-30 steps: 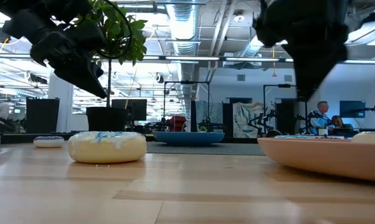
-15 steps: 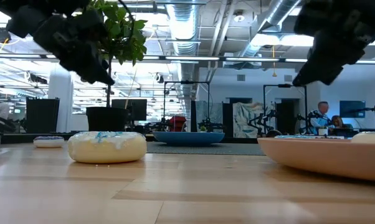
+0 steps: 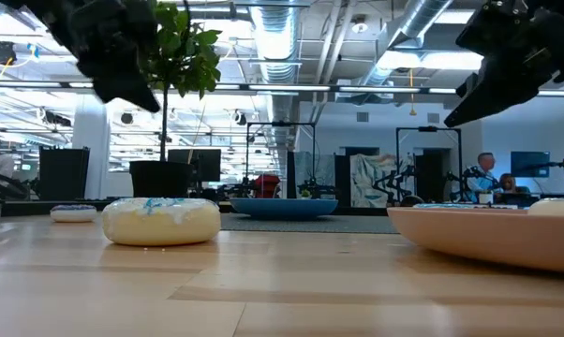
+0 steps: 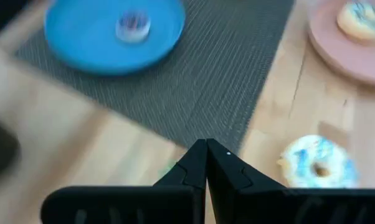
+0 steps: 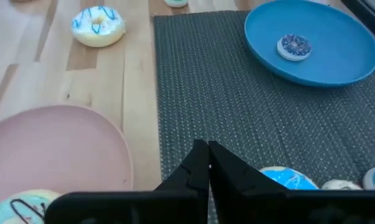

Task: Pick & Place donuts
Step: Put the small blue donut into the blue plate

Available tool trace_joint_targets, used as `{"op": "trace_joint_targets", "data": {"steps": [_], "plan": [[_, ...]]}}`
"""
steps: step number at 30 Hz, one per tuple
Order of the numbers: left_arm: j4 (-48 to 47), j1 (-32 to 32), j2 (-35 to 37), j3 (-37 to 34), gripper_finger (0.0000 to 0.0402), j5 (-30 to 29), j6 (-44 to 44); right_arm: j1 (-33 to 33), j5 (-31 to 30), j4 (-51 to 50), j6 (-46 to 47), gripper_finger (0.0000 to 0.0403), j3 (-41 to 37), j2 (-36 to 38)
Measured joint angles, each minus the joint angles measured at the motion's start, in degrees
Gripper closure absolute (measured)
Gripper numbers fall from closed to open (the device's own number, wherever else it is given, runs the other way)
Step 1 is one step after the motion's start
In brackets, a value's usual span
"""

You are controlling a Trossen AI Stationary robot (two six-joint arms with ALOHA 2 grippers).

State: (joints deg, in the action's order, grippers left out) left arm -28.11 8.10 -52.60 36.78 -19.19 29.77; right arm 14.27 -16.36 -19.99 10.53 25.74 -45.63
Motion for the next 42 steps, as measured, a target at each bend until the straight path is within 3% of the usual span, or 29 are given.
{"op": "trace_joint_targets", "data": {"steps": [4,8,15,21,28,35,42], "plan": [[-7.4,-0.6,0.0,0.2,0.0401,0.8,18.6,-0.6,0.1,-0.3,-0.1,0.0402,0.0,-0.4],[-14.7,-1.6,0.0,0.2,0.0401,0.9,24.9,-1.9,0.0,0.0,3.6,0.0402,0.0,-0.5],[-16.7,-5.3,0.0,0.2,0.0371,3.1,24.0,-5.0,-0.1,-0.1,7.9,0.0402,0.0,-0.6],[-19.3,-9.7,-0.1,-1.2,0.0293,3.9,22.9,-7.2,-0.1,-0.1,11.8,0.0402,0.0,-0.6],[-18.7,-13.8,-0.1,-3.3,0.0187,9.3,21.4,-7.7,-0.4,-0.1,12.0,0.0402,0.0,-0.6],[-18.2,-13.9,-0.3,-3.3,0.0098,4.8,14.0,-7.7,-0.6,-0.1,12.1,0.0402,0.0,-0.6],[-17.3,-12.8,-5.5,-3.4,0.0069,3.6,5.2,-7.7,-0.7,-0.1,14.4,0.0402,0.0,-0.6]]}}
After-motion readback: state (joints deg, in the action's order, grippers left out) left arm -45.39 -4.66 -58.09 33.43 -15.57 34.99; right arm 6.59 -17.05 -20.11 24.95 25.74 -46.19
